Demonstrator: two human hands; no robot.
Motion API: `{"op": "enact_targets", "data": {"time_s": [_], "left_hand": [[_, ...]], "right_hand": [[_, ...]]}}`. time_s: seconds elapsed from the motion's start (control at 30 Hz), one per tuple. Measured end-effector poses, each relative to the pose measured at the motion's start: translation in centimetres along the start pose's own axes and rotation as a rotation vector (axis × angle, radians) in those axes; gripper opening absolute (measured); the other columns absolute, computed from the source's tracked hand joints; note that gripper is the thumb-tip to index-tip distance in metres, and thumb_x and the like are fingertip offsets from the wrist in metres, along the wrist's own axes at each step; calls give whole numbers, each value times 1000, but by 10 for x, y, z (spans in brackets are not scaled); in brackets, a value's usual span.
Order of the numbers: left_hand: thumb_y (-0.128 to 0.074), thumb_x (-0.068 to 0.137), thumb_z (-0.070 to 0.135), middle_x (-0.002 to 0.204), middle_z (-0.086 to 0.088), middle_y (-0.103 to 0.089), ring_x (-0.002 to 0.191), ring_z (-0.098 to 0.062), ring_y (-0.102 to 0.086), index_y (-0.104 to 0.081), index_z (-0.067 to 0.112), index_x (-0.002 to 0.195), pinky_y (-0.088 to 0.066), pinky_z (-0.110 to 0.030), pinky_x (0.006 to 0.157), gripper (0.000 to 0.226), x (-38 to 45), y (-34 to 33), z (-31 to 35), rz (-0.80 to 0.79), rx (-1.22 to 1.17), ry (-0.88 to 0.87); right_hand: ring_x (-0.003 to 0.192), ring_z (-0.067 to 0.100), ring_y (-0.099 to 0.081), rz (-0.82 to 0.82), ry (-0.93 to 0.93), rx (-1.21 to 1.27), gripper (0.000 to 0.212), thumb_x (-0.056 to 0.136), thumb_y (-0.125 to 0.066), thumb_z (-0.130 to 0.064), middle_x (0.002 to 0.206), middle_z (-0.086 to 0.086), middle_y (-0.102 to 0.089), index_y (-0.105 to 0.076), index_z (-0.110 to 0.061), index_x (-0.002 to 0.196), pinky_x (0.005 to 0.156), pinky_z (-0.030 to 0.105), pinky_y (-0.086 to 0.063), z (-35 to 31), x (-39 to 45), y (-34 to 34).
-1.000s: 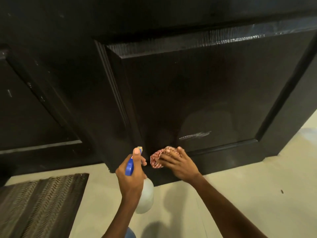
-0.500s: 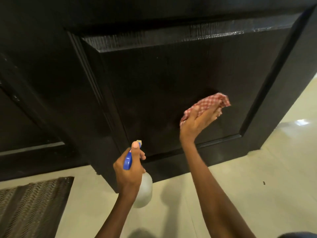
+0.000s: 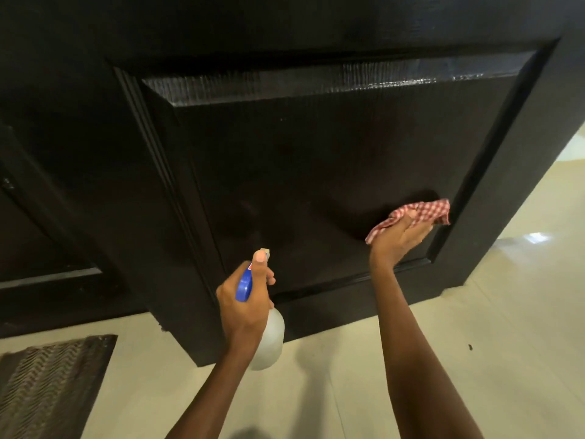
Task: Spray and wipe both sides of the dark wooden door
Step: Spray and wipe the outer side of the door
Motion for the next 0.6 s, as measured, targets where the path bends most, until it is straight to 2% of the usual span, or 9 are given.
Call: {"op": "enact_targets", "data": {"time_s": [0.07,0.13,0.2,0.3,0.37,0.43,0.5,0.53,0.6], "left_hand": [[-46,84,72,67,-5,-66,51,-29,-60,-67,14,74,-48,-20,45,62,-5,2,-3,-3,-10,12],[-46,85,72,67,-5,-66,50,-28,-59,-67,15,74,-48,-22,45,61,-9,5,-4,-2,-8,8],[-47,85,73,67,-4,-66,49,-25,-59,-68,18,74,-48,-23,46,60,-11,11,-6,2,-5,9],[-47,89,67,68,-4,-66,47,-24,-57,-68,26,74,-49,-27,46,49,-10,15,-9,17,-2,16],[-47,90,67,69,-3,-66,48,-23,-58,-68,29,74,-50,-27,46,46,-9,12,-10,9,1,6],[-47,90,67,69,-3,-66,48,-22,-58,-68,31,75,-50,-26,46,45,-8,8,-8,-1,8,4],[-46,90,67,69,-4,-66,48,-24,-58,-68,27,74,-49,-24,46,49,-7,-2,-6,-30,6,-2],[-46,89,68,69,-4,-66,48,-25,-58,-67,26,72,-49,-22,46,50,-7,-6,-6,-40,9,-1],[-46,88,71,69,-3,-66,49,-25,-59,-66,24,70,-49,-22,47,53,-11,-16,-8,-65,14,4]], "right_hand": [[154,24,-10,66,-105,66,72,104,-26,-57,168,7,-9,-7,-19,161,125,40,-8,3,-1,4],[154,26,-7,61,-160,89,71,105,-26,-56,168,7,-4,-3,-19,161,126,43,-7,6,-8,1],[155,26,3,-48,-52,4,75,104,-27,-55,168,10,6,3,-13,160,126,48,-2,2,-32,-11],[153,32,14,-351,568,-321,83,102,-38,-48,165,7,23,11,-11,158,124,49,6,2,-112,-32],[152,36,12,-516,970,-585,94,99,-52,-46,164,8,23,13,-12,158,123,53,6,29,-153,-34],[154,34,4,-599,1162,-784,94,97,-55,-49,167,7,16,8,-18,160,122,59,3,64,-149,-25],[154,32,-1,-557,1110,-900,78,100,-38,-52,168,7,6,-3,-18,161,121,61,5,81,-114,-11],[154,32,-2,-507,955,-920,75,101,-30,-53,168,11,1,-7,-12,160,121,59,7,86,-94,-4],[154,32,-4,-346,444,-808,74,102,-22,-50,166,20,-8,-11,-3,158,123,56,3,95,-54,17]]}}
Point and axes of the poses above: each hand's wrist, its own x-axis towards the middle knuckle, its own y-axis out of the back of the hand, z = x × y, the point moved 5 cm from there along x, towards the middle knuckle
